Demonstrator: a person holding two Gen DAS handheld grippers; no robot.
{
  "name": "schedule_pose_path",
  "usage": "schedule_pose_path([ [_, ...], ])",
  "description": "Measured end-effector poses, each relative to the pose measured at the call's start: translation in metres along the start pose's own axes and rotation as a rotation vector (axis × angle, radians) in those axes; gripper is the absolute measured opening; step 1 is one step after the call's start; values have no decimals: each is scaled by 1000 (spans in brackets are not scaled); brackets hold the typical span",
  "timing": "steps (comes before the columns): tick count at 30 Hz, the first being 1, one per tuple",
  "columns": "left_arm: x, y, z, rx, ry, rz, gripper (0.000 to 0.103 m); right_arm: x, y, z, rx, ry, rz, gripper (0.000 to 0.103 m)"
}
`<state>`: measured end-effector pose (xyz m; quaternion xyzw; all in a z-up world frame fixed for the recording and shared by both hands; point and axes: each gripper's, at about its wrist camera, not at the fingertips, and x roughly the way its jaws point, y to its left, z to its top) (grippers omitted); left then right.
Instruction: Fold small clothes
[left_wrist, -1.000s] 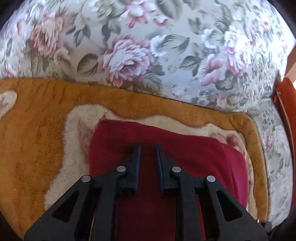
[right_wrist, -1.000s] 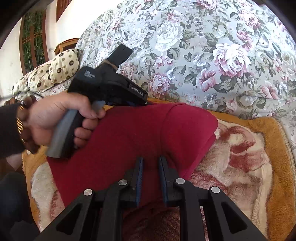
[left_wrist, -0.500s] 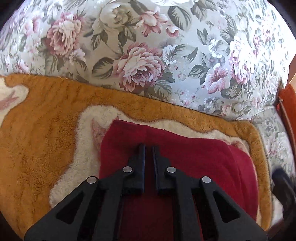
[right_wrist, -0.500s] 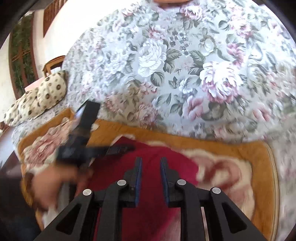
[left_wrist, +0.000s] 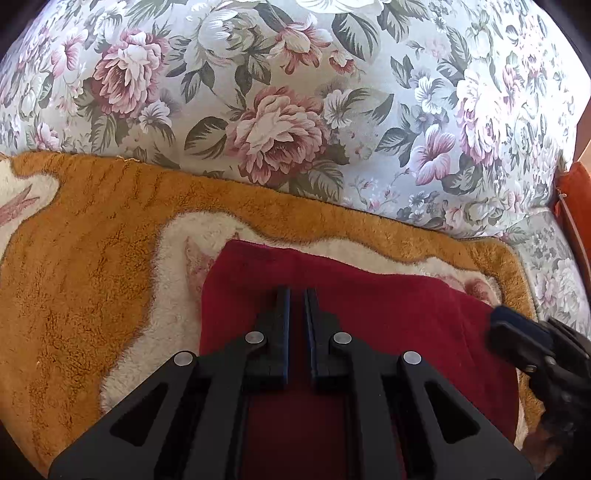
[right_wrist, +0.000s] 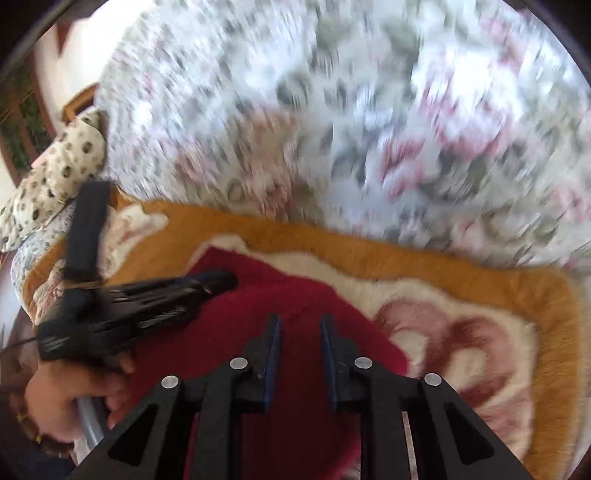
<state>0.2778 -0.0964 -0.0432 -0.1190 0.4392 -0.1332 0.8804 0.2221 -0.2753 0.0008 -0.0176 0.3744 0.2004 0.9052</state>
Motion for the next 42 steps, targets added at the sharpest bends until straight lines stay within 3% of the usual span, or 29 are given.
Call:
schedule_pose_path([
  [1, 0, -1, 0, 3, -1, 4, 8, -2, -3, -4, 10, -6, -6, 20],
  [3, 0, -2, 0, 8, -1, 5, 8, 17, -17, -25, 64, 92, -7, 20],
  [6, 0, -1, 0, 5, 0, -1, 8, 12, -27, -28, 156, 52, 30, 20],
  [9, -1, 2, 0, -11, -2, -14, 8, -10, -7, -20, 89, 31, -20, 20],
  [11, -1, 2, 0, -14, -3, -14, 8, -44, 17, -26, 17, -42, 79, 20],
  [13, -1, 1, -1, -13, -4, -8, 8, -66, 44, -45, -82, -60, 133, 21],
  [16, -2, -1, -2, -7, -5, -3, 8, -48, 63, -83, -199, 51, 63, 23],
  [17, -2, -2, -1, -5, -4, -2, 8, -46, 63, -95, -225, 1, 25, 23],
  [18, -3, -3, 0, 1, 8, -1, 8, -47, 59, -101, -204, -43, 33, 23],
  [21, -22, -13, 8, 114, 56, 7, 10, -51, 49, -91, -115, -32, 75, 22],
  [23, -51, -15, 5, 154, 36, -41, 18, -57, 49, -89, -101, -22, 71, 22],
  [25, -91, -13, -9, 153, 5, -131, 46, -72, 57, -87, -118, -8, 37, 23],
  [26, -112, -12, -24, 153, -11, -169, 53, -83, 61, -86, -119, -18, 39, 23],
  [29, -146, -11, -81, 161, -2, -231, 57, -111, 81, -90, -160, -57, 98, 24],
  [33, -133, -6, -148, 147, 49, -212, 56, -84, 91, -121, -203, 77, 50, 25],
  [34, -137, -10, -154, 185, -5, -198, 56, -83, 89, -124, -184, 65, 54, 25],
  [36, -141, -16, -146, 199, 19, -180, 56, -94, 80, -118, -83, 38, 90, 25],
  [38, -150, -13, -128, 167, -2, -216, 57, -112, 67, -109, 12, -29, 115, 30],
  [40, -158, -4, -103, 146, -83, -203, 64, -129, 39, -102, 187, -142, 119, 59],
  [42, -148, 7, -87, 110, -90, -178, 72, -129, 10, -103, 383, -190, 126, 66],
])
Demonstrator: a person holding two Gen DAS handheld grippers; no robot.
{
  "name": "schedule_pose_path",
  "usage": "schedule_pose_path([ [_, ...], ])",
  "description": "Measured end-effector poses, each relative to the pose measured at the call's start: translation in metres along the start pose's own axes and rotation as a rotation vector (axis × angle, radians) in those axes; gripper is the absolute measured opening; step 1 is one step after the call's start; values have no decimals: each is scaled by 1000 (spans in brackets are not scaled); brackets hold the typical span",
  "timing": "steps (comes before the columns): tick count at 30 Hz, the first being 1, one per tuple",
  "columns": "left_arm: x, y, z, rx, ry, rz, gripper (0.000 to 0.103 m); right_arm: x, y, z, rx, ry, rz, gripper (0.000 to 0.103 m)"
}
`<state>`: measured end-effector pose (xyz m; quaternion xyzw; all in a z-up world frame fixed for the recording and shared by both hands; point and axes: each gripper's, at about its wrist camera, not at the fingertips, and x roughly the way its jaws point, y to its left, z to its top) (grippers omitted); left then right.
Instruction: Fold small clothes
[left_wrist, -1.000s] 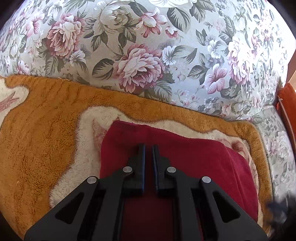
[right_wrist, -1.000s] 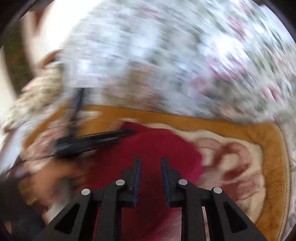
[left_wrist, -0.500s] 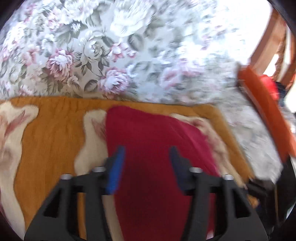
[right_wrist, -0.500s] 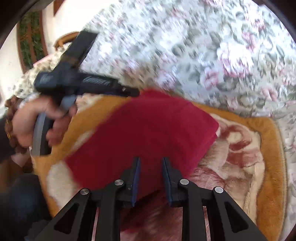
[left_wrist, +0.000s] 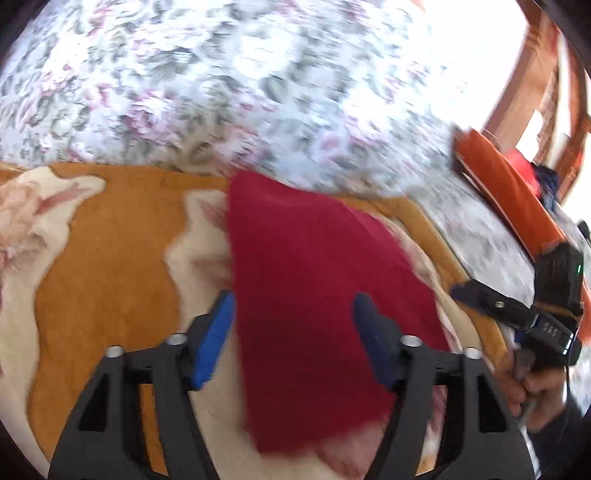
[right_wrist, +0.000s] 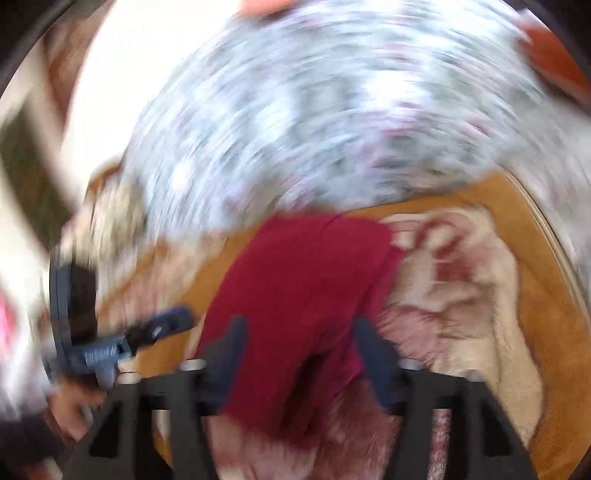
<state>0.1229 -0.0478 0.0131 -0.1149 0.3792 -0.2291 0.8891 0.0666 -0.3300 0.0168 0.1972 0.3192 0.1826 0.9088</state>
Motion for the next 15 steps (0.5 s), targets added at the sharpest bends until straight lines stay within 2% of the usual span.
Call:
schedule_pose_path([
  [1, 13, 9, 6, -37, 32, -10, 72, 6, -17, 4, 112, -3, 12, 66],
  [3, 34, 20, 9, -93, 86, -31, 72, 24, -38, 5, 254, 24, 70, 66],
  [6, 54, 26, 8, -147, 126, -106, 72, 49, -49, 4, 355, 70, 159, 66],
  [10, 66, 31, -4, -204, 144, -169, 78, 70, -53, 3, 379, 114, 196, 66],
  [12, 66, 34, -7, -219, 119, -195, 79, 74, -58, 2, 362, 103, 209, 65],
  [15, 64, 35, -10, -217, 94, -214, 79, 74, -59, -2, 299, 89, 211, 56],
])
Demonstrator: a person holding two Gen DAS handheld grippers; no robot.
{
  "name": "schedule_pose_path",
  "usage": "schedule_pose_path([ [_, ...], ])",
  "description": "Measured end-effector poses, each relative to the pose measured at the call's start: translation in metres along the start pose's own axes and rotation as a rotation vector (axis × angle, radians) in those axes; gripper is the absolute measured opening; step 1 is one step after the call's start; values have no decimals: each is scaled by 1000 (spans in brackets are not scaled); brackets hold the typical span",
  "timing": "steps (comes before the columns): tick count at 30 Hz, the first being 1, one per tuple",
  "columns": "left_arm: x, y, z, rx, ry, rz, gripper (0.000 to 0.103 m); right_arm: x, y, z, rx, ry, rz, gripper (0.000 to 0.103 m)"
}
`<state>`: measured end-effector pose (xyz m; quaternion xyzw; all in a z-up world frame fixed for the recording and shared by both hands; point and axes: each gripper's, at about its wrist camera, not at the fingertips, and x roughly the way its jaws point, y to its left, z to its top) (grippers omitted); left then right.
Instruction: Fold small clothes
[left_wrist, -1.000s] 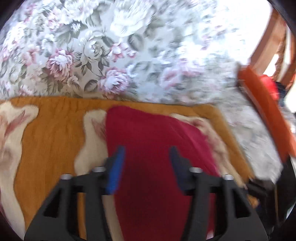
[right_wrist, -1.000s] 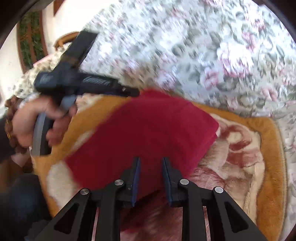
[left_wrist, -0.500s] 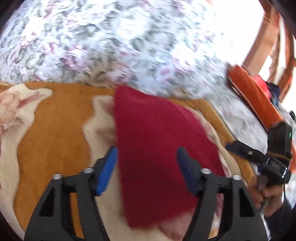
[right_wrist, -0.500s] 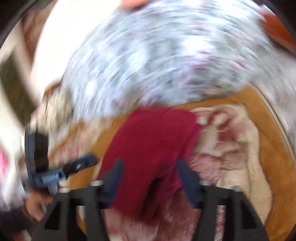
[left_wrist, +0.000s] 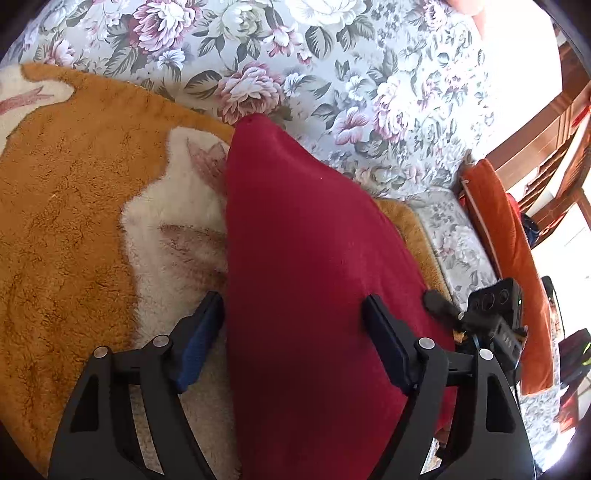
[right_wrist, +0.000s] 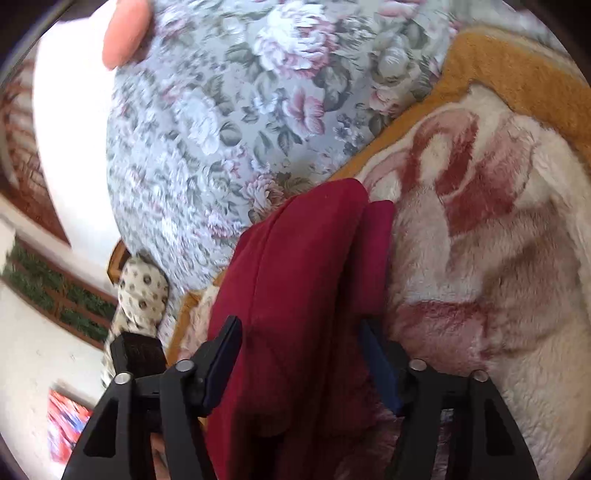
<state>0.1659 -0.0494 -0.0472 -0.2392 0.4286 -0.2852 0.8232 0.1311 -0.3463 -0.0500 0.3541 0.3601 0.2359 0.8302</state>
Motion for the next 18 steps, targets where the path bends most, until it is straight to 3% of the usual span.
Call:
schedule_pose_path([
  [6, 1, 2, -2, 31, -30, -21, 81, -7, -4, -8, -39, 9, 75, 53],
  [9, 1, 4, -1, 27, -30, -31, 81, -2, -8, 5, -11, -56, 46, 47],
  [13, -1, 5, -3, 28, -53, -46, 81, 10, -6, 7, -32, -29, 32, 47],
  [18, 1, 0, -5, 53, -62, -16, 81, -5, -14, -4, -32, -43, 147, 46],
])
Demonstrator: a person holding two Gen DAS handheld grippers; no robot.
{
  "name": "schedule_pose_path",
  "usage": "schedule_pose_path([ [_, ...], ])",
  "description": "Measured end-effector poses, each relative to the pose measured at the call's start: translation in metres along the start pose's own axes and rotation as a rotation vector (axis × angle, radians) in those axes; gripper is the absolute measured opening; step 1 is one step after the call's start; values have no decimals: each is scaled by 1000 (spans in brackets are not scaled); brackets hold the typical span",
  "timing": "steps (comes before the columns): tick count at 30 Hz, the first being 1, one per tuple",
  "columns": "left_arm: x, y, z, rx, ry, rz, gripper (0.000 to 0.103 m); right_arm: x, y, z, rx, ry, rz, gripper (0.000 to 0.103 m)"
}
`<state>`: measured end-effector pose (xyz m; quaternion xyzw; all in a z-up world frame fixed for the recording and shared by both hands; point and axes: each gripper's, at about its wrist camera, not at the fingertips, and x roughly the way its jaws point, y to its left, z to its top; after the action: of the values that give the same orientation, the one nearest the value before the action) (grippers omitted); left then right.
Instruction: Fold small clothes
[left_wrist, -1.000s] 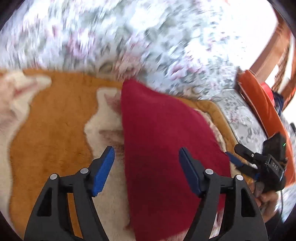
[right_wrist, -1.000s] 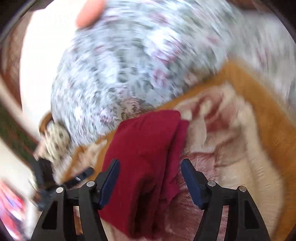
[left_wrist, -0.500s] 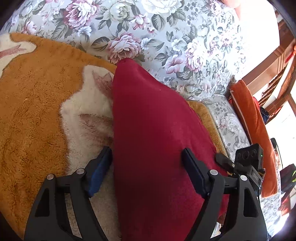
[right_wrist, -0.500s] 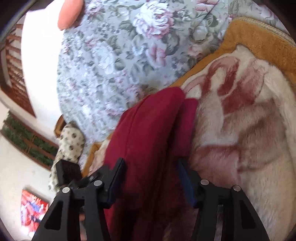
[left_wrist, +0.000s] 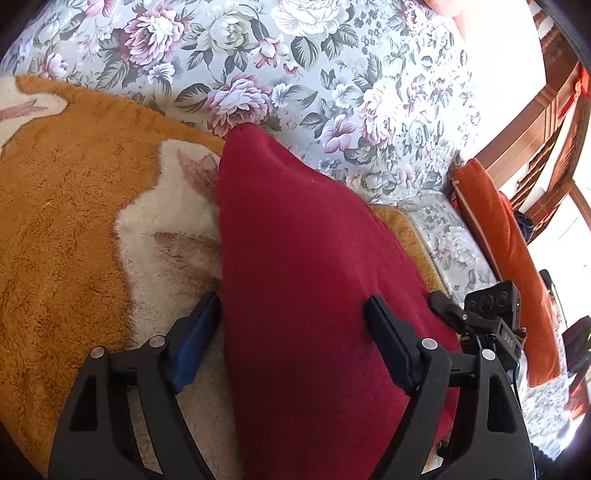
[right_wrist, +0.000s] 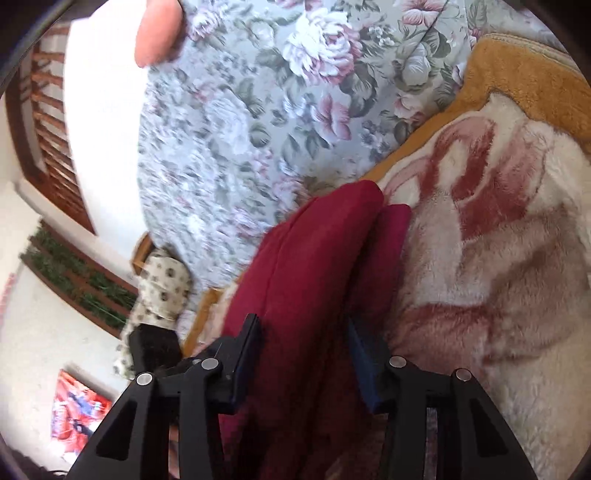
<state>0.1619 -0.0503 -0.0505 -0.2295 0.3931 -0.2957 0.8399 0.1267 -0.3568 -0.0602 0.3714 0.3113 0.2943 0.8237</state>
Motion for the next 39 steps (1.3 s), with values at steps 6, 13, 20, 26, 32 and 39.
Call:
schedule_pose_path([
  [6, 1, 1, 1, -1, 1, 2, 82, 17, 12, 5, -67, 19, -146, 44],
  [13, 2, 1, 1, -1, -2, 1, 82, 19, 12, 4, -77, 16, -172, 44],
  [20, 2, 1, 1, -1, -3, 1, 82, 19, 13, 4, -88, 12, -184, 39],
  [26, 0, -2, -1, 13, -17, 8, 64, 20, 17, 5, -91, 16, -225, 34],
  [32, -25, -7, 1, 52, -97, -17, 42, 9, 49, 5, -47, -86, -260, 18],
  [39, -88, 13, 15, 45, -193, -6, 42, 34, 104, 14, -72, -107, -92, 15],
])
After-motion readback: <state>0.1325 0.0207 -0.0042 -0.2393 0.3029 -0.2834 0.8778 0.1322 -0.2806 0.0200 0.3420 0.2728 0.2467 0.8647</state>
